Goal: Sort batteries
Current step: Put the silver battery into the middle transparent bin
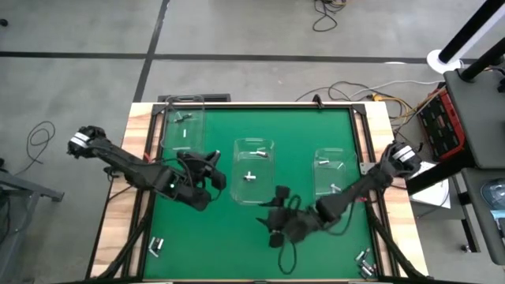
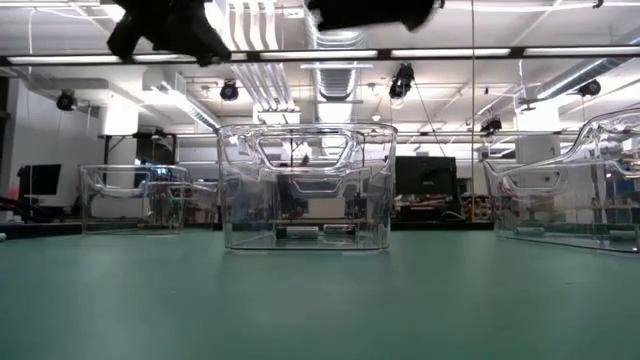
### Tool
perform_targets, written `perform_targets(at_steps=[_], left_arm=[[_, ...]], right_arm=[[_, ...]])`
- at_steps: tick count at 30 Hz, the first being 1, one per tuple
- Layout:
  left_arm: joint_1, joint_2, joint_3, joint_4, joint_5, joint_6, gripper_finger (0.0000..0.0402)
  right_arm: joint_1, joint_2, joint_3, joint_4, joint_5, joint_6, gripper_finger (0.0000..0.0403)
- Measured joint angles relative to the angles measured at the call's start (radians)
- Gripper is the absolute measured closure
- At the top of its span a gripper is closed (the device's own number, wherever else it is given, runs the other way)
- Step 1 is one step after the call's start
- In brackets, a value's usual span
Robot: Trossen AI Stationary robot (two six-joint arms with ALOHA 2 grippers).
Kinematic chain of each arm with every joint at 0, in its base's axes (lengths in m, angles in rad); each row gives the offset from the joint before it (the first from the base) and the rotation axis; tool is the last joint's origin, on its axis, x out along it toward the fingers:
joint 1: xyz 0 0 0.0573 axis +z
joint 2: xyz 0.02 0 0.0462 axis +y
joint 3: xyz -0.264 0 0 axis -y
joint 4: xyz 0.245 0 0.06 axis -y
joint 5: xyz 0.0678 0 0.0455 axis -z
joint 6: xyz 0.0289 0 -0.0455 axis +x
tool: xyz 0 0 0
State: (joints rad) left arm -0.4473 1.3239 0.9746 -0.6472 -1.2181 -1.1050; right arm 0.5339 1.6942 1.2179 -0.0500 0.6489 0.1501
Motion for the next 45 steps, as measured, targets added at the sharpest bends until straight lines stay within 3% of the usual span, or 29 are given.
perform_targets(at_steps=[7, 9, 12, 16, 24, 32, 38, 45], left_arm=[[-0.049, 0.017, -0.151, 0.567, 0.012, 0.514, 0.0367], [-0.056, 0.026, -0.227, 0.795, 0.082, 0.712, 0.0367], [-0.056, 0.049, -0.333, 1.164, 0.291, 0.944, 0.0367], [-0.054, 0.075, -0.427, 1.480, 0.451, 1.117, 0.0369], [-0.044, 0.076, -0.428, 1.628, 0.578, 1.253, 0.0370], [-0.041, 0.080, -0.378, 1.814, 0.586, 1.370, 0.0370], [-0.030, 0.101, -0.357, 1.859, 0.662, 1.373, 0.0371], [-0.029, 0.139, -0.334, 1.861, 0.661, 1.366, 0.0371]], right_arm=[[-0.036, -0.086, -0.050, 0.399, -0.064, -0.331, 0.0213], [-0.037, -0.103, -0.112, 0.553, -0.105, -0.433, 0.0213], [-0.051, -0.116, -0.230, 0.794, -0.163, -0.528, 0.0213], [-0.103, -0.106, -0.357, 1.031, -0.210, -0.498, 0.0213], [-0.210, -0.066, -0.365, 1.118, -0.372, -0.356, 0.0213], [-0.241, 0.030, -0.301, 1.107, -0.365, -0.358, 0.0213], [-0.259, 0.064, -0.181, 1.089, -0.364, -0.367, 0.0213], [-0.261, 0.066, -0.097, 0.904, -0.369, -0.363, 0.0228]])
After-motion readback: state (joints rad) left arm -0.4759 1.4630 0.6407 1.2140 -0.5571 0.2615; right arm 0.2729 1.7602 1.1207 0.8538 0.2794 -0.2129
